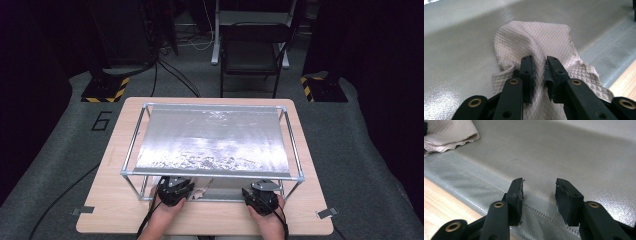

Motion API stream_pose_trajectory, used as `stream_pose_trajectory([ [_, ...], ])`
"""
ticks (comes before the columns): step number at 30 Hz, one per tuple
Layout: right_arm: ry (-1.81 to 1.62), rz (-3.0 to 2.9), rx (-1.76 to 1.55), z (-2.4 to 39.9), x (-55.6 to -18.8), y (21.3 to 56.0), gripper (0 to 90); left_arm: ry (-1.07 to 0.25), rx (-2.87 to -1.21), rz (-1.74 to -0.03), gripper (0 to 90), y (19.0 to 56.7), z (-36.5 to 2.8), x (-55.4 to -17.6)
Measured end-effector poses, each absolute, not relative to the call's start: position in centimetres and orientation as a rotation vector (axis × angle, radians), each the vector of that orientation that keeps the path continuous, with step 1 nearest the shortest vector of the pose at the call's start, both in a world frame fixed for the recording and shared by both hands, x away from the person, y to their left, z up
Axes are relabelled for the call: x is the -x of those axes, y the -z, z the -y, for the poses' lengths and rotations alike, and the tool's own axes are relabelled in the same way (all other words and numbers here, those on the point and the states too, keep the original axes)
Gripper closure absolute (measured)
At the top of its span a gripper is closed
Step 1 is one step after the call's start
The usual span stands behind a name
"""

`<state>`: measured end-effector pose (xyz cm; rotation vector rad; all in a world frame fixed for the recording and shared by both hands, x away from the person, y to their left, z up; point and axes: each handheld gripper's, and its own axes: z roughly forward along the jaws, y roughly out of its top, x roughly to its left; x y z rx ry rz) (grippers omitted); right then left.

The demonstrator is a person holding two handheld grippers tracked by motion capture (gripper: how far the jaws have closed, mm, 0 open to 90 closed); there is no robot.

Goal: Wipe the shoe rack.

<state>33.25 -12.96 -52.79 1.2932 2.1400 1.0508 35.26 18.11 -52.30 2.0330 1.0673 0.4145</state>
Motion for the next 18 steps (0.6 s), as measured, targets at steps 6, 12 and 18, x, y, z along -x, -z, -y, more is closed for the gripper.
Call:
stream_pose_trajectory([
  [6,-1.064,-2.137,-1.298,13.0,-33.2,52.8,57.8,-0.459,-2.051,-1.092,75.6,52.1,-18.7,-35.0],
  [12,-1.062,-2.142,-1.285,13.0,-33.2,52.8,57.9,-0.486,-2.028,-1.147,75.6,52.1,-20.1,-34.8],
  [18,-1.062,-2.142,-1.285,13.0,-33.2,52.8,57.9,-0.488,-1.976,-1.199,75.6,52.2,-21.5,-34.7],
])
